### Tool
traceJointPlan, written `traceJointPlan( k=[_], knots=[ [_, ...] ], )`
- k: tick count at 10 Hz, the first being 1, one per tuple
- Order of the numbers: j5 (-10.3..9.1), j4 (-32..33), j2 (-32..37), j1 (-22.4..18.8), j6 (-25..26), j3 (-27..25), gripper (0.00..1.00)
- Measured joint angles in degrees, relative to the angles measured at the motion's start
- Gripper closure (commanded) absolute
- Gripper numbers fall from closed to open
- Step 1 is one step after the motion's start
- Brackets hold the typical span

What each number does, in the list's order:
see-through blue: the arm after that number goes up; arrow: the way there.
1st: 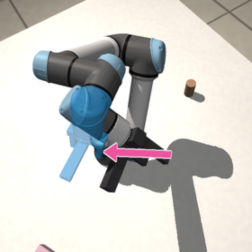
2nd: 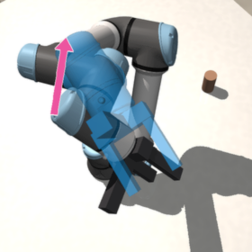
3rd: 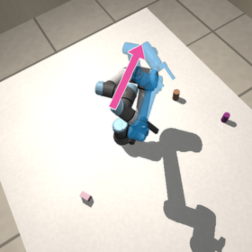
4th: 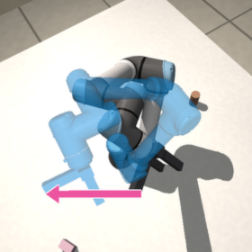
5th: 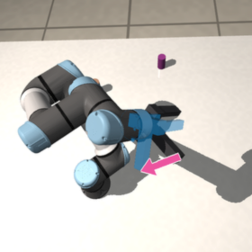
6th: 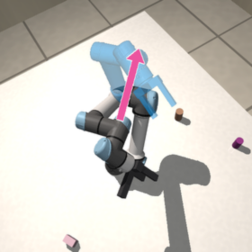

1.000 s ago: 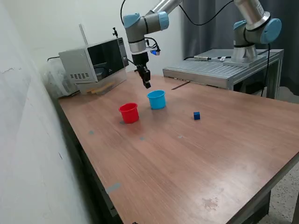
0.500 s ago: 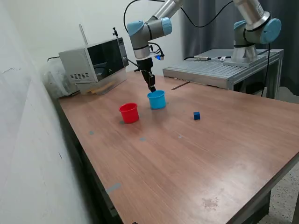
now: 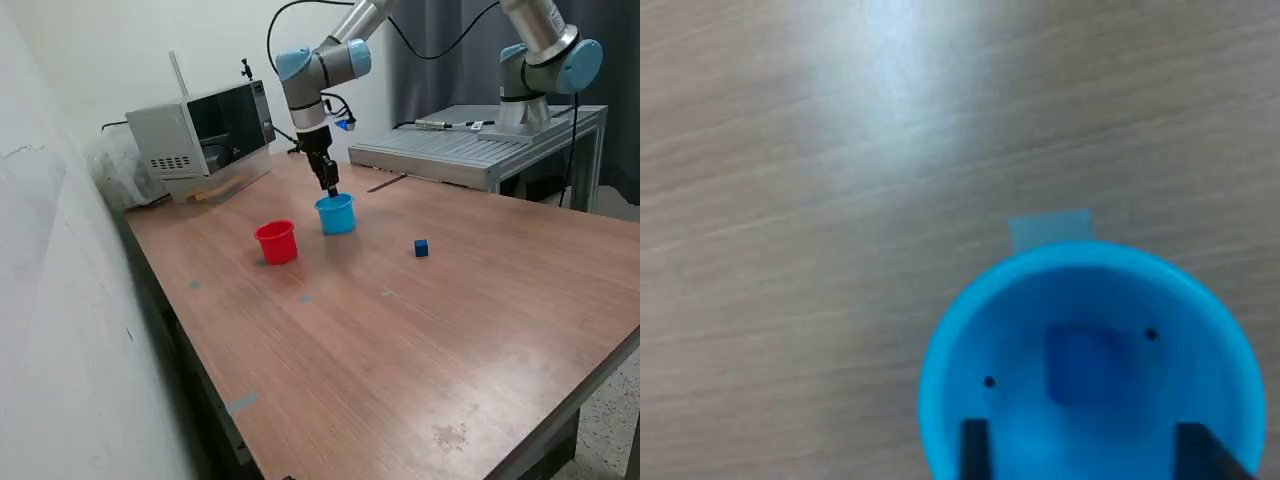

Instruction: Place red objects in the red bin, and blue objects in the blue bin.

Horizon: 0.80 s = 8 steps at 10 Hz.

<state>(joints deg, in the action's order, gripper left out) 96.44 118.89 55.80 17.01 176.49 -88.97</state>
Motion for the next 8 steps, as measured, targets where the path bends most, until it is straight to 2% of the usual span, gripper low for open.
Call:
traceJointPlan(
  k=[3,5,8],
  knots=[
    [1.16,-0.17,0.92,-0.16,0.04,-0.33,0.00],
    [2.56,-0.74,5.62,-1.86,1.00,-2.84,0.00],
    [3.24,-0.99,13.23,-6.08,7.79,-9.98,0.00]
  ],
)
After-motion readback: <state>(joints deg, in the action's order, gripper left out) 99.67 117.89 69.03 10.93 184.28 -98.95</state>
